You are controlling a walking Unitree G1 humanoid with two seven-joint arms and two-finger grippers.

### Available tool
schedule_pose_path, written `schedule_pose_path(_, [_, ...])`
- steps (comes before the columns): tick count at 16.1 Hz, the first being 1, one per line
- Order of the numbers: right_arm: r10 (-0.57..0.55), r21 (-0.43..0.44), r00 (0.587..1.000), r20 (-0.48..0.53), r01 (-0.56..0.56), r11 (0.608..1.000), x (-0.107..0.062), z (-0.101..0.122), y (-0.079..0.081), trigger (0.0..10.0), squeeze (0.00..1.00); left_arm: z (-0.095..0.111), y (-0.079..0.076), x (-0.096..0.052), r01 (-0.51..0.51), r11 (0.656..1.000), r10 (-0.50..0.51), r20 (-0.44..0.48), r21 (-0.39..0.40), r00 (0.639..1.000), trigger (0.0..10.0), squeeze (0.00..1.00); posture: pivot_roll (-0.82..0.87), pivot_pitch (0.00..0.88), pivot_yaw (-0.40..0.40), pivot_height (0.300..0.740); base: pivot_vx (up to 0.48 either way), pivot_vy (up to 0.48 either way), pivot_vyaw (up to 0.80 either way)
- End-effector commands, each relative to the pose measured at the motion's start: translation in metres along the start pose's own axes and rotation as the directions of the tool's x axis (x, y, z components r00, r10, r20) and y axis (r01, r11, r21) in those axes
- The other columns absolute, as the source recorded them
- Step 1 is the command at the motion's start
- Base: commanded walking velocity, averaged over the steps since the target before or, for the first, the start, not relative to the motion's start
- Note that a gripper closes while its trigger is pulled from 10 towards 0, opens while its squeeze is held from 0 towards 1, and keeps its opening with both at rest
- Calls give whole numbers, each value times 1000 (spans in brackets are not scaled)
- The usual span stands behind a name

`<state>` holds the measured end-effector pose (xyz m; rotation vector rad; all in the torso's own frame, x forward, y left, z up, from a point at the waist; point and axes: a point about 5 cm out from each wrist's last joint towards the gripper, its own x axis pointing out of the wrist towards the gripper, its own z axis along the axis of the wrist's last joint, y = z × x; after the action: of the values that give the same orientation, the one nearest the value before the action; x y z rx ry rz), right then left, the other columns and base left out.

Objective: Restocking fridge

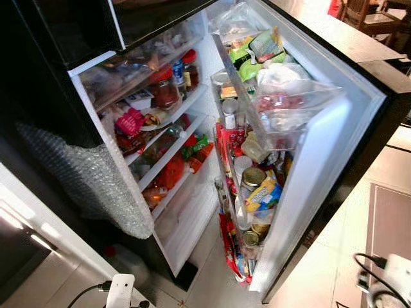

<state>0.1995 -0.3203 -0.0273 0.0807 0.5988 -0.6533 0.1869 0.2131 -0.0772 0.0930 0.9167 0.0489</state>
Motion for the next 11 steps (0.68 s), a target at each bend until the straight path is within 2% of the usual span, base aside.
schedule_pose_path(1, [33,-6,999,-9,-33,999,0,0,4,10000,0,-4,1,-1,-2,1000,2,-22,25,1000,10000,0,-10,28,50,740,0,0,0])
schedule_pose_path(2, [107,-50,994,-12,-107,993,1,3,14,10000,0,-4,1,-1,-1,1000,2,-22,26,1000,10000,0,-11,30,50,740,0,0,0])
schedule_pose_path(3, [122,-67,992,-14,-123,990,1,4,17,10000,0,-4,1,-1,-1,1000,2,-22,26,1000,10000,0,-11,30,50,740,0,0,0])
schedule_pose_path(7, [256,-66,966,14,-255,965,2,15,39,10000,0,-1,-1,0,3,1000,-3,-10,25,1000,10000,0,-10,30,49,740,0,0,0])
schedule_pose_path(8, [330,-78,944,14,-328,941,1,18,49,10000,0,-1,-1,0,2,1000,-2,-10,26,1000,10000,0,-10,30,49,740,0,0,0])
schedule_pose_path(10, [396,-107,918,1,-393,913,0,19,58,10000,0,-1,-1,0,2,1000,-1,-10,26,1000,10000,0,-10,27,48,740,0,0,0])
schedule_pose_path(11, [450,-134,893,-18,-448,884,-2,18,63,10000,0,-2,-1,0,2,1000,-1,-10,27,1000,10000,0,-10,27,49,740,0,0,0])
